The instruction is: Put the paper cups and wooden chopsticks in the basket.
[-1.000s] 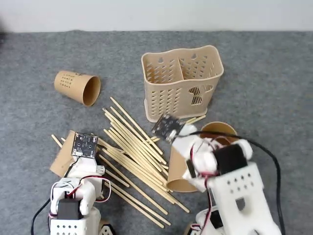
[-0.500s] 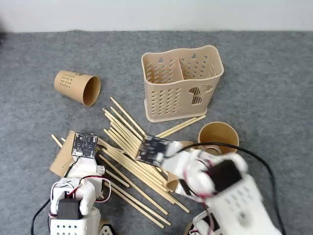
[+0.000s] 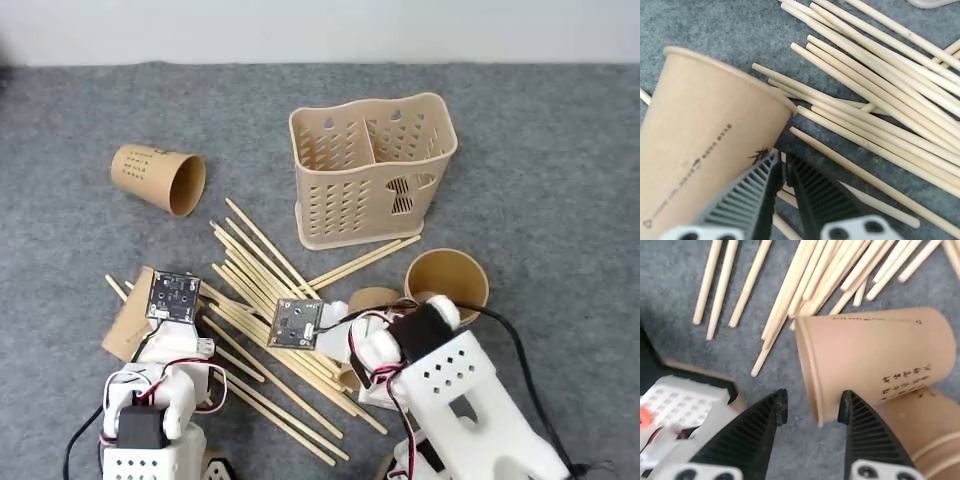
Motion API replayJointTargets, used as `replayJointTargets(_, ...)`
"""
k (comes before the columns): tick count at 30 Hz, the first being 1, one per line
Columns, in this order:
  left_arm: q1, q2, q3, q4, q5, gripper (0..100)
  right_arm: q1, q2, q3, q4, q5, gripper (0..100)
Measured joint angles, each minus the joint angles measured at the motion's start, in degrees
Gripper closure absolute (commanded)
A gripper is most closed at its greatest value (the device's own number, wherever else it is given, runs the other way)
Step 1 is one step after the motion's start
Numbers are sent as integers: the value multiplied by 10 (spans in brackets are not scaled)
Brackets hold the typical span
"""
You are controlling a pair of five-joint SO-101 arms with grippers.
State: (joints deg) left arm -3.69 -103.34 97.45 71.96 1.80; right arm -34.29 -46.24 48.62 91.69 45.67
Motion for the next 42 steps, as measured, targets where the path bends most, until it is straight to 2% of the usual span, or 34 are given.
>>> replayJointTargets(7,0,0,0,0,0,986,-1,0,42,-84,0,817)
replayJointTargets(14,0,0,0,0,0,986,1,-1,55,-158,2,989)
replayJointTargets(20,0,0,0,0,0,986,39,-1,57,-209,2,990)
replayJointTargets(28,0,0,0,0,0,986,81,3,22,-206,2,990)
replayJointTargets(36,0,0,0,0,0,986,84,-112,6,-191,1,990)
replayJointTargets(42,0,0,0,0,0,986,76,-184,7,-191,-33,990)
